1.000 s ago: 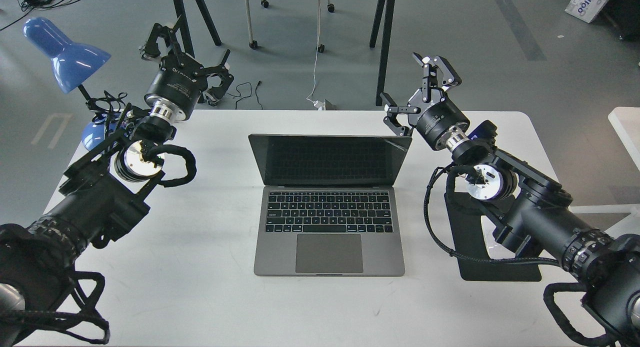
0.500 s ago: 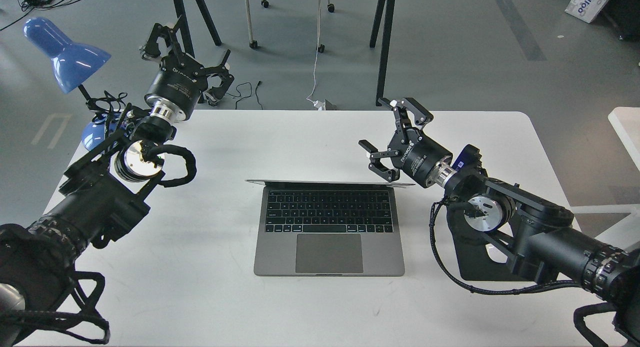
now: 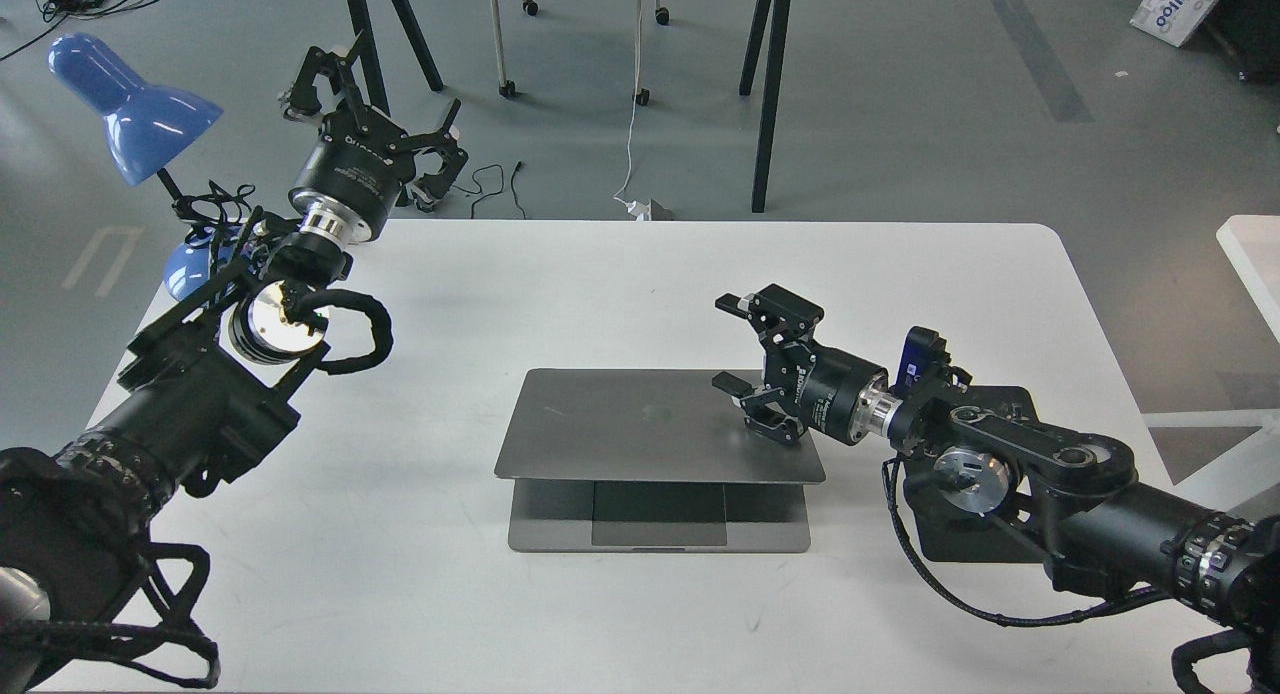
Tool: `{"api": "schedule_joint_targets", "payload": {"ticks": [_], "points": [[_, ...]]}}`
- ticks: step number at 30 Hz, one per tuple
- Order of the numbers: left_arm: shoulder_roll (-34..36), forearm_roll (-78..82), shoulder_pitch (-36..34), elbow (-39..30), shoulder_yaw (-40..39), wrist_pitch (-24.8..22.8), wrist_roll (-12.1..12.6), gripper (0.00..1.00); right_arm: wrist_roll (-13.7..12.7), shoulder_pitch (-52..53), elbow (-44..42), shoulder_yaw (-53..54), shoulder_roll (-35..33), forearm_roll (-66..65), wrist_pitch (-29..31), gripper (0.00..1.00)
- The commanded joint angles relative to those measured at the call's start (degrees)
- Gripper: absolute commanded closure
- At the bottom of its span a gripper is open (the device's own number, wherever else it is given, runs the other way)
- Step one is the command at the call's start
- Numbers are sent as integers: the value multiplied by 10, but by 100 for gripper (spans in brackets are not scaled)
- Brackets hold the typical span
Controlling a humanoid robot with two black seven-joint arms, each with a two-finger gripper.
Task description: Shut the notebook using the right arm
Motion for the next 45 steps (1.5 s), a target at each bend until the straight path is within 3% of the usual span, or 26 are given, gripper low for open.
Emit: {"api": "schedule_joint_targets", "payload": {"ticks": [1,8,24,29,34,38,42,45], "points": [[0,0,0,0,0,0,0,0,0,-7,0,-4,1,-26,-1,0],[0,0,0,0,0,0,0,0,1,-32,0,-3,0,-130,-3,0],[0,0,0,0,0,0,0,0,5,-38,8,20,-15,-173,-9,0],[0,0,0,0,0,0,0,0,7,-37,16,128,-20,-170,-7,0],[0,0,0,0,0,0,0,0,3,-37,16,327,-20,-156,15,0],[0,0,0,0,0,0,0,0,-23,-20,-5,415,-17,-109,1,0],[0,0,0,0,0,0,0,0,-111,32,-25,450,-20,-51,-39,1],[0,0,0,0,0,0,0,0,-115,46,-57,487,-20,19,-45,1]]}}
